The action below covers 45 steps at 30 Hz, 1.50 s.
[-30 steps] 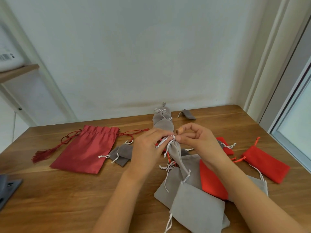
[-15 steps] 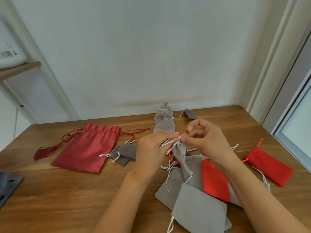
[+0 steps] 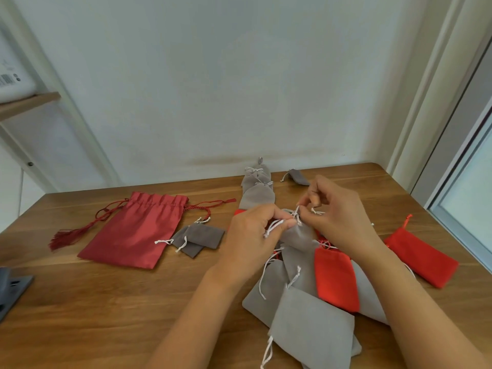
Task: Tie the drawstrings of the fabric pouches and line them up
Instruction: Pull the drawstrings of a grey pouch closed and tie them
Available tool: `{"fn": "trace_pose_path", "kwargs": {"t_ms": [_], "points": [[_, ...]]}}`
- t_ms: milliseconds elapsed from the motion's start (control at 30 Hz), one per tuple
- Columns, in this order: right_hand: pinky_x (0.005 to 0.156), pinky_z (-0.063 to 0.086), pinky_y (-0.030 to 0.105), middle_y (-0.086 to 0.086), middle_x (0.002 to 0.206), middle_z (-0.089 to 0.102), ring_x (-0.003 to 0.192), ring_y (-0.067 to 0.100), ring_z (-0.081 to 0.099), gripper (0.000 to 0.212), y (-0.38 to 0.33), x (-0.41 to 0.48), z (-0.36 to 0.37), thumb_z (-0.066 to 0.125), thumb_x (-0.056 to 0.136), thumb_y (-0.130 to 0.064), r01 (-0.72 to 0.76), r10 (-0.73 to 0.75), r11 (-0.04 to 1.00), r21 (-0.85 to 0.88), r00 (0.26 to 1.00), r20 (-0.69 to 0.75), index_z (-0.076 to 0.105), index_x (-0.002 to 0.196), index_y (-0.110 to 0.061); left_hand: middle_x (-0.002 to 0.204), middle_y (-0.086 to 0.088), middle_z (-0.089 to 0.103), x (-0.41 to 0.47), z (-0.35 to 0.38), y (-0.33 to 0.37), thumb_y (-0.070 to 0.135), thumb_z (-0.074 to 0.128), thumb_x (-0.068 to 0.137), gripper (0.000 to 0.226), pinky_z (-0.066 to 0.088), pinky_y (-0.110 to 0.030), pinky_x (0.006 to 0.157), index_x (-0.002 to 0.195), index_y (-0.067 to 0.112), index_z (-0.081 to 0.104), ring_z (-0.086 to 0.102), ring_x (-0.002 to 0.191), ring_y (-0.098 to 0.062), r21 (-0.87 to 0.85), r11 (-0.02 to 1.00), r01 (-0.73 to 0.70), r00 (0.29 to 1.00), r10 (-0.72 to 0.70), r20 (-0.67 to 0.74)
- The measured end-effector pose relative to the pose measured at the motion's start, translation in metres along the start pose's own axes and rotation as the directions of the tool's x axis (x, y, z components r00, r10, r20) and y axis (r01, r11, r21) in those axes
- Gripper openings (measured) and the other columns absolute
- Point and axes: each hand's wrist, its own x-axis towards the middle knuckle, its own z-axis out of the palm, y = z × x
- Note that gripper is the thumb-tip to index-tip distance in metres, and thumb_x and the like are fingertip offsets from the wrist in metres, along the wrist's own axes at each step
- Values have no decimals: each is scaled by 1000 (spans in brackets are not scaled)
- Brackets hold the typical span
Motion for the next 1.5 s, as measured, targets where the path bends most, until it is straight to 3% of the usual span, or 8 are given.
{"fn": "trace_pose_path", "kwargs": {"t_ms": [200, 467, 700, 933, 1033, 1133, 1267, 1500], "points": [[70, 48, 25, -2, 74, 65, 72, 12, 59, 29, -3, 1, 1, 60, 78, 13, -100, 94, 953, 285, 995, 36, 43, 73, -9, 79, 19, 69, 1, -5, 8, 18, 71, 83, 6, 49, -15, 70, 86, 23, 74, 65, 80, 0, -107, 993, 43, 998, -48, -44], [63, 46, 19, 2, 76, 53, 67, 11, 51, 16, -9, 2, -3, 54, 77, 1, -338, 103, 439, 833, 940, 326, 44, 83, -10, 80, 17, 68, 3, -9, 4, 14, 70, 85, 15, 46, -11, 66, 87, 30, 70, 63, 78, -3, -71, 996, 62, 992, -69, -107], [71, 47, 21, -4, 75, 57, 72, 11, 53, 29, -5, 2, -4, 65, 81, 10, -204, 70, 779, 592, 968, 242, 46, 86, -10, 81, 14, 70, 5, -14, 2, 19, 70, 85, 14, 49, -17, 68, 85, 33, 70, 65, 78, -4, -130, 981, 144, 981, -158, -110], [69, 44, 35, -7, 76, 54, 72, 18, 54, 30, 2, -1, 7, 61, 79, 10, 116, -119, 988, -101, 993, -23, 47, 81, -17, 77, 22, 66, -2, -3, 11, 23, 68, 87, 4, 49, -16, 67, 87, 26, 71, 64, 78, 0, -48, 993, 107, 994, -108, -10], [63, 44, 31, 1, 75, 54, 67, 15, 52, 28, 1, 2, 6, 59, 80, 15, -113, 112, 947, 300, 993, 21, 49, 80, -11, 76, 21, 66, -3, -1, 18, 22, 68, 87, 4, 44, -9, 66, 87, 22, 72, 62, 78, 2, -74, 989, 128, 992, -127, 15], [57, 43, 19, 3, 74, 49, 60, 8, 49, 34, 0, 6, 4, 52, 83, 21, -283, 272, 695, 661, 955, 123, 43, 80, -11, 75, 19, 65, -2, -1, 22, 18, 67, 88, 6, 43, -7, 64, 89, 14, 72, 61, 77, 5, -96, 987, 126, 992, -122, 45], [66, 46, 33, 6, 77, 52, 70, 25, 53, 27, 3, 2, 14, 58, 79, 8, -148, 175, 902, 407, 984, -31, 46, 81, -16, 72, 22, 63, 0, -3, 16, 18, 68, 88, 5, 41, -6, 65, 87, 16, 72, 61, 76, 6, -69, 990, 125, 992, -123, 39], [64, 41, 12, -6, 82, 57, 69, 5, 52, 30, 3, -1, 12, 55, 83, 14, -37, 44, 971, 237, 999, -24, 54, 92, -15, 74, 10, 68, 1, -4, 10, 21, 69, 87, 16, 53, -30, 66, 77, 34, 66, 64, 70, -8, -236, 944, 229, 969, -244, -35]]}}
